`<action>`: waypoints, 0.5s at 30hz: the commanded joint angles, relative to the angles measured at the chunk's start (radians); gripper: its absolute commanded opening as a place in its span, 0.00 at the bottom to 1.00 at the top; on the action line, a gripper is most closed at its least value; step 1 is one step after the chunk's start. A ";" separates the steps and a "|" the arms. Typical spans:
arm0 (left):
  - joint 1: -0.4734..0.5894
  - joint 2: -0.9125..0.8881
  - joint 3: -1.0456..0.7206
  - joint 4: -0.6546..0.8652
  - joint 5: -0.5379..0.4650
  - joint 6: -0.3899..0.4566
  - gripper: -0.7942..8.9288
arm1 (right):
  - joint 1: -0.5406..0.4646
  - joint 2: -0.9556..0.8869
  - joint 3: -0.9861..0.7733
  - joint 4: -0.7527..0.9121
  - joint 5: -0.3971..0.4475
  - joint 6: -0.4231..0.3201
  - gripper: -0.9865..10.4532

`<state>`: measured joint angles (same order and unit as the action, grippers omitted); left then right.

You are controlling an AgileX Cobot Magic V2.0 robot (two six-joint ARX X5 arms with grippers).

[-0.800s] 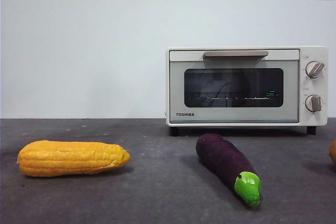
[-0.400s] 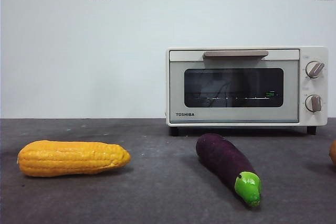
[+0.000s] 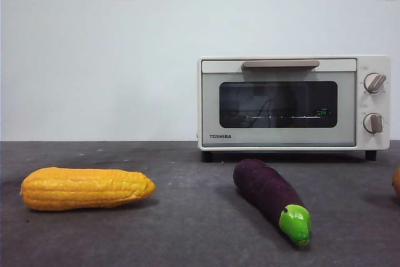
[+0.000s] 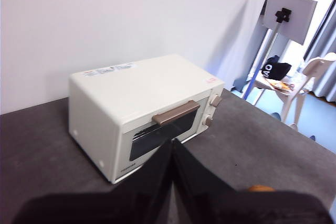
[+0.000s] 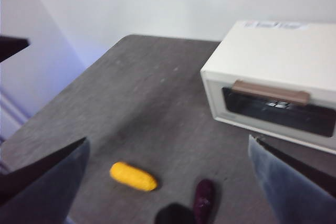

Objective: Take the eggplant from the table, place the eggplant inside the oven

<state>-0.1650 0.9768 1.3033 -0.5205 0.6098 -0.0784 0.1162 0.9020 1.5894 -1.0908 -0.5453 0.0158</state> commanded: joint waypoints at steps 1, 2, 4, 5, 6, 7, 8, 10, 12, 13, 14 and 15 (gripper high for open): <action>-0.014 0.032 0.003 0.042 0.029 0.012 0.08 | 0.013 -0.001 0.005 -0.019 -0.023 0.010 0.54; -0.018 0.046 0.004 0.055 0.047 0.011 0.08 | 0.016 -0.001 0.005 -0.029 -0.026 0.010 0.54; -0.025 0.087 0.013 0.077 0.069 0.011 0.08 | 0.023 -0.001 0.005 -0.048 -0.031 0.010 0.54; -0.029 0.111 0.021 0.085 0.072 0.011 0.08 | 0.027 -0.001 0.005 -0.057 -0.032 0.010 0.53; -0.035 0.133 0.031 0.088 0.071 0.011 0.08 | 0.031 -0.001 0.005 -0.065 -0.032 0.010 0.54; -0.042 0.160 0.042 0.092 0.071 0.011 0.08 | 0.036 -0.001 0.005 -0.072 -0.032 0.010 0.53; -0.050 0.186 0.055 0.096 0.071 0.011 0.08 | 0.041 -0.001 0.005 -0.081 -0.033 0.010 0.53; -0.067 0.240 0.084 0.100 0.071 0.012 0.08 | 0.050 -0.001 0.005 -0.094 -0.033 0.007 0.53; -0.083 0.297 0.122 0.100 0.070 0.029 0.08 | 0.057 -0.001 0.005 -0.095 -0.035 0.007 0.53; -0.092 0.328 0.144 0.100 0.067 0.038 0.08 | 0.061 -0.001 0.005 -0.095 -0.035 0.006 0.53; -0.101 0.359 0.167 0.100 0.060 0.045 0.08 | 0.063 -0.001 0.005 -0.095 -0.035 0.006 0.53; -0.112 0.386 0.189 0.099 0.050 0.051 0.08 | 0.063 -0.001 0.005 -0.094 -0.035 0.006 0.53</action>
<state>-0.2695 1.3445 1.4815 -0.4313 0.6636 -0.0551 0.1764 0.9020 1.5894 -1.1889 -0.5766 0.0189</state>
